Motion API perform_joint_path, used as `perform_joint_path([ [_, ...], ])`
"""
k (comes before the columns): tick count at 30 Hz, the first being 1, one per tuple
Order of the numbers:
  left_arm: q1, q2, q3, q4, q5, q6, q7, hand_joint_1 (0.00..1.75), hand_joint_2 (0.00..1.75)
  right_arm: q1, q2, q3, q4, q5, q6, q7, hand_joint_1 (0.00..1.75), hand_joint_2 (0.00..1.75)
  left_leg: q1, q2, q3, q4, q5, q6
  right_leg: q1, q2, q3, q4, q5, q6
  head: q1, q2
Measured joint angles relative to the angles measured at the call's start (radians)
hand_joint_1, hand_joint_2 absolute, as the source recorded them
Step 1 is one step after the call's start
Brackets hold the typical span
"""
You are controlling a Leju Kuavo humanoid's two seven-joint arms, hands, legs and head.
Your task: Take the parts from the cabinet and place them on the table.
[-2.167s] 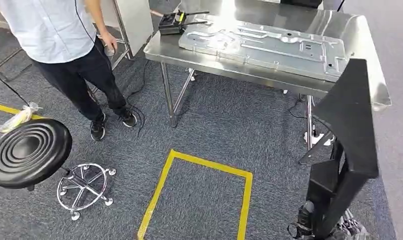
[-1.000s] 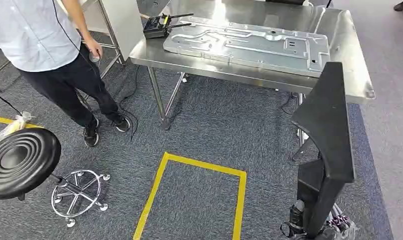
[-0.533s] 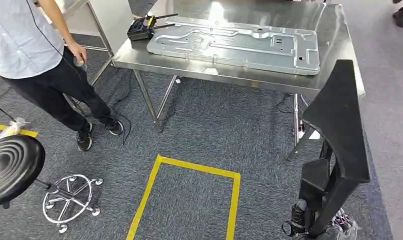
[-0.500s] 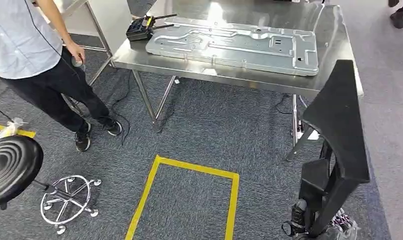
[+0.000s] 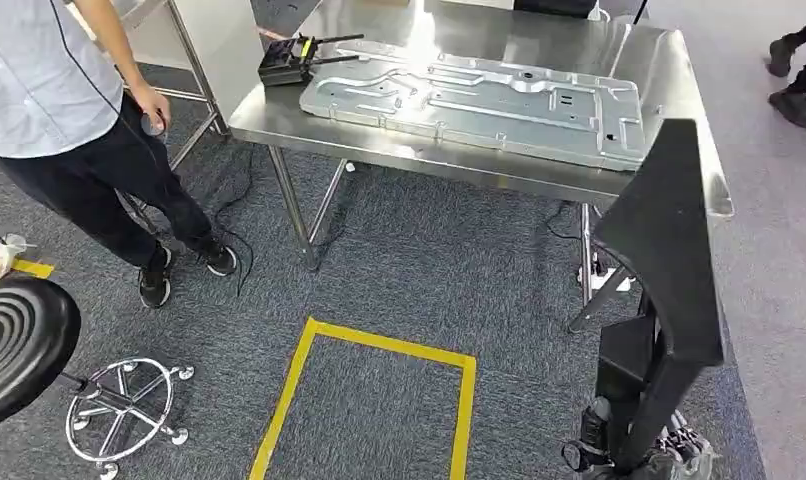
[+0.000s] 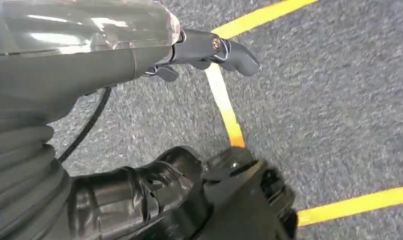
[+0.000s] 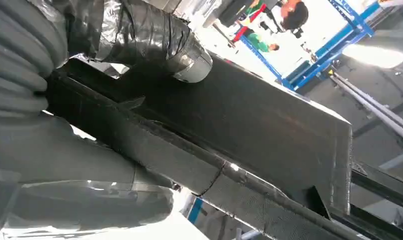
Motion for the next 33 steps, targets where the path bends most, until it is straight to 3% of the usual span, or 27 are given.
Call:
perform_joint_path([
  [2,0.000,-0.001,0.000,0.002,0.000,0.000,0.000,0.00,1.75,0.000,0.000,0.000,0.000,-0.002,0.000,0.000,1.75,1.75,0.000,0.001,0.015,0.000,-0.014,-0.006,0.001,-0.008,0.068,-0.170,0.110,-0.011,0.000,0.000],
  [3,0.001,-0.003,0.000,0.004,0.000,0.000,0.000,0.00,1.75,-0.001,0.000,0.000,0.000,-0.002,0.000,0.000,1.75,1.75,0.001,0.002,0.016,-0.003,-0.017,-0.010,0.007,-0.017,0.072,-0.181,0.097,-0.023,0.001,0.000],
  [4,-0.003,-0.003,0.000,0.005,0.000,0.000,0.000,0.00,1.75,-0.001,0.000,0.000,-0.001,-0.002,0.000,0.000,1.75,1.75,-0.001,0.002,0.017,0.004,-0.019,-0.015,0.017,-0.019,0.064,-0.201,0.065,-0.026,0.001,0.000],
  [6,-0.003,-0.003,0.000,0.005,0.000,0.000,0.002,0.00,1.75,0.004,0.000,0.000,-0.002,-0.003,0.000,0.000,1.75,1.75,-0.001,0.004,0.021,0.006,-0.024,-0.028,0.018,-0.018,0.069,-0.197,0.090,-0.043,0.000,0.000],
  [7,-0.002,-0.003,0.000,0.005,0.000,0.000,0.002,0.00,1.75,0.004,0.000,0.001,-0.002,-0.003,0.000,0.000,1.75,1.75,-0.002,0.004,0.026,0.010,-0.022,-0.032,0.016,-0.015,0.070,-0.200,0.087,-0.049,-0.001,0.000],
  [9,-0.003,-0.002,0.000,0.005,0.000,0.000,0.003,0.00,1.75,0.004,0.000,0.002,-0.003,-0.003,0.000,0.000,1.75,1.75,-0.001,0.002,0.024,0.037,-0.036,-0.039,0.004,-0.012,0.102,-0.217,0.089,-0.055,0.000,0.000],
  [10,-0.004,-0.002,0.000,0.005,0.000,0.000,0.003,0.00,1.75,0.003,0.000,0.004,-0.003,-0.003,0.000,0.000,1.75,1.75,0.000,0.000,-0.005,0.091,-0.052,-0.048,0.002,-0.012,0.110,-0.222,0.087,-0.058,-0.003,0.000],
  [13,-0.005,-0.002,0.000,0.005,0.000,0.000,0.004,0.00,1.75,0.003,0.001,0.006,-0.003,-0.003,0.000,0.000,1.75,1.75,0.013,0.000,-0.146,0.299,-0.135,-0.062,0.001,-0.010,0.116,-0.222,0.076,-0.063,-0.003,0.000],
  [14,-0.004,-0.002,0.000,0.005,-0.001,0.000,0.005,0.00,1.75,0.003,0.001,0.006,-0.003,-0.003,0.000,0.000,1.75,1.75,0.017,0.000,-0.172,0.320,-0.130,-0.065,0.000,-0.007,0.121,-0.222,0.072,-0.061,-0.004,0.000],
  [15,0.000,-0.002,0.000,0.005,-0.001,0.000,0.005,0.00,1.75,0.004,0.001,0.006,-0.003,-0.003,0.000,0.000,1.75,1.75,0.020,0.000,-0.172,0.294,-0.097,-0.068,-0.002,-0.003,0.129,-0.222,0.066,-0.058,-0.003,0.000],
  [18,0.001,-0.002,0.000,0.005,-0.001,0.000,0.008,0.00,1.75,0.004,0.001,0.008,-0.003,-0.004,0.000,0.000,1.75,1.75,0.028,-0.001,-0.093,0.052,0.074,-0.073,-0.009,-0.001,0.152,-0.222,0.044,-0.041,-0.003,0.000],
  [19,0.002,-0.002,0.000,0.007,-0.001,0.000,0.011,0.00,1.75,0.002,0.001,0.009,-0.003,-0.004,0.000,0.000,1.75,1.75,0.021,-0.004,-0.094,0.046,0.034,-0.074,-0.007,0.000,0.161,-0.218,0.041,-0.035,-0.003,0.000],
  [20,-0.002,-0.002,0.000,0.007,-0.001,0.000,0.011,0.00,1.75,0.003,0.001,0.010,-0.003,-0.005,0.000,0.000,1.75,1.75,0.017,-0.002,-0.096,0.040,0.014,-0.060,-0.006,0.001,0.153,-0.217,0.037,-0.027,-0.006,0.000],
  [21,-0.003,-0.002,0.000,0.007,-0.001,0.000,0.012,0.00,1.75,0.003,0.001,0.010,-0.003,-0.005,0.000,0.000,1.75,1.75,0.016,-0.003,-0.092,0.039,0.042,-0.052,-0.005,0.001,0.153,-0.218,0.033,-0.020,-0.004,0.000],
  [24,0.002,-0.001,0.000,0.007,-0.002,0.000,0.013,0.00,1.75,0.004,0.001,0.011,-0.006,-0.005,0.000,0.000,1.75,1.75,0.018,-0.004,-0.080,0.031,0.043,-0.029,-0.010,-0.001,0.163,-0.206,0.016,0.000,-0.004,0.000],
  [25,0.000,-0.001,0.000,0.007,-0.002,0.000,0.013,0.00,1.75,0.002,0.001,0.011,-0.007,-0.006,0.000,0.000,1.75,1.75,0.017,-0.003,-0.076,0.030,0.039,-0.021,-0.010,-0.004,0.140,-0.160,-0.007,0.001,-0.005,0.000],
  [27,-0.002,-0.001,0.000,0.007,-0.002,0.000,0.014,0.00,1.75,0.003,0.000,0.011,-0.008,-0.008,0.000,0.000,1.75,1.75,0.013,-0.003,-0.070,0.030,0.031,-0.009,-0.007,-0.004,0.052,-0.006,-0.072,0.003,-0.005,0.000],
  [28,-0.002,-0.001,0.000,0.007,-0.002,0.000,0.015,0.00,1.75,0.005,0.000,0.011,-0.008,-0.009,0.000,0.000,1.75,1.75,0.009,-0.003,-0.067,0.030,0.026,-0.005,-0.007,-0.004,0.003,0.069,-0.092,0.003,-0.004,0.000],
  [29,-0.002,-0.001,0.000,0.007,-0.003,0.000,0.015,0.00,1.75,0.005,0.000,0.011,-0.007,-0.011,0.000,0.000,1.75,1.75,0.005,-0.003,-0.061,0.030,0.021,-0.003,-0.007,-0.004,-0.028,0.105,-0.085,0.002,-0.005,0.000],
  [30,-0.001,-0.001,0.000,0.007,-0.003,0.000,0.015,0.00,1.75,0.005,0.000,0.011,-0.008,-0.011,0.000,0.000,1.75,1.75,0.001,-0.004,-0.052,0.030,0.015,-0.003,-0.005,-0.004,-0.033,0.089,-0.052,-0.003,-0.005,0.000],
  [32,0.000,-0.001,0.000,0.007,-0.004,0.000,0.015,0.00,1.75,0.005,0.000,0.011,-0.008,-0.012,0.000,0.000,1.75,1.75,-0.007,-0.005,-0.029,0.030,0.001,-0.003,0.005,-0.004,0.015,-0.053,0.056,-0.021,-0.004,0.000],
  [33,0.000,-0.002,0.000,0.007,-0.005,0.000,0.015,0.00,1.75,0.005,0.000,0.011,-0.008,-0.012,0.000,0.000,1.75,1.75,-0.008,-0.005,-0.019,0.029,-0.007,-0.003,0.013,-0.004,0.047,-0.139,0.106,-0.037,-0.004,0.000],
])
